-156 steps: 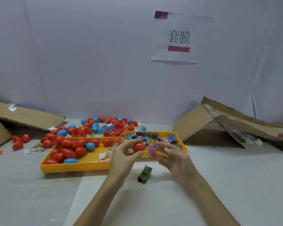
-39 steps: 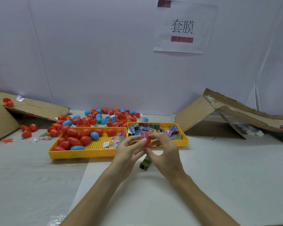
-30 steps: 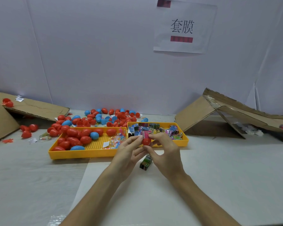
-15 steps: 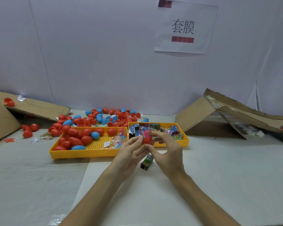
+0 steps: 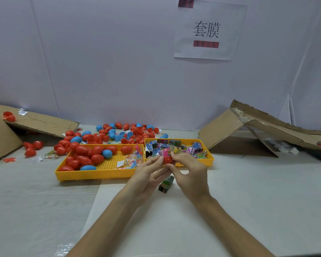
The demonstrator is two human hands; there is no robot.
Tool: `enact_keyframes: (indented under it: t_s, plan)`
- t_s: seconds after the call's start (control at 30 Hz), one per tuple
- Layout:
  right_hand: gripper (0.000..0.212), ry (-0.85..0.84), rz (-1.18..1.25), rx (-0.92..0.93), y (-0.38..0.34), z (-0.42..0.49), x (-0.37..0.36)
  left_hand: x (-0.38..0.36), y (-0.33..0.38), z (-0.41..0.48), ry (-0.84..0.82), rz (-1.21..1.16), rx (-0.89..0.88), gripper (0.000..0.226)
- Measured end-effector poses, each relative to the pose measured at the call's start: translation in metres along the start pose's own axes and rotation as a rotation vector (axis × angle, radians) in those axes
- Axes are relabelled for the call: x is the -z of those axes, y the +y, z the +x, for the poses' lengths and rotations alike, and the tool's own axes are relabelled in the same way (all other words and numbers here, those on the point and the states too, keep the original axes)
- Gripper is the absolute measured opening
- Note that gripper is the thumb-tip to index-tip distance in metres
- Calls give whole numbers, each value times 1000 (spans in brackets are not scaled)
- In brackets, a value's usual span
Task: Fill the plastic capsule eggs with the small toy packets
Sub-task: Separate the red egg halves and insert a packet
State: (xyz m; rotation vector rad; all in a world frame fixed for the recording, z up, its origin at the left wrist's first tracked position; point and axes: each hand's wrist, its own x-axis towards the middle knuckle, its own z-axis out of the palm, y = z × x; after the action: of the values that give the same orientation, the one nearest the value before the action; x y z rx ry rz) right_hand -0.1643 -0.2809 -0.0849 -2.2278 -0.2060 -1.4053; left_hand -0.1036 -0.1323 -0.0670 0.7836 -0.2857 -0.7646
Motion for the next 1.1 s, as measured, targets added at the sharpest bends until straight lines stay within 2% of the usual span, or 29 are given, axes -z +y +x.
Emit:
enact_keyframes:
  t_s: [0.17,0.4,0.6,0.8,0.93,1.1]
  plan:
    - [46,-13,86,-76,-5,3,1,0,0,-1,1,22,8,37]
    - [40,-51,57,-61,-4,3,1,-1,-1,-2,-3,150,-9,31]
    - [37,-44,25,-40,0,1,1,2,-4,0,2,206,7,35]
    - [48,-36,74,-88,-3,5,1,0,-3,0,25,179,25,33]
    - [39,-23,13,-96,-3,5,3,1,-3,-1,9,174,43,30]
    - [37,6,-15,-98,-1,2,2,2,-5,1,26,162,64,25]
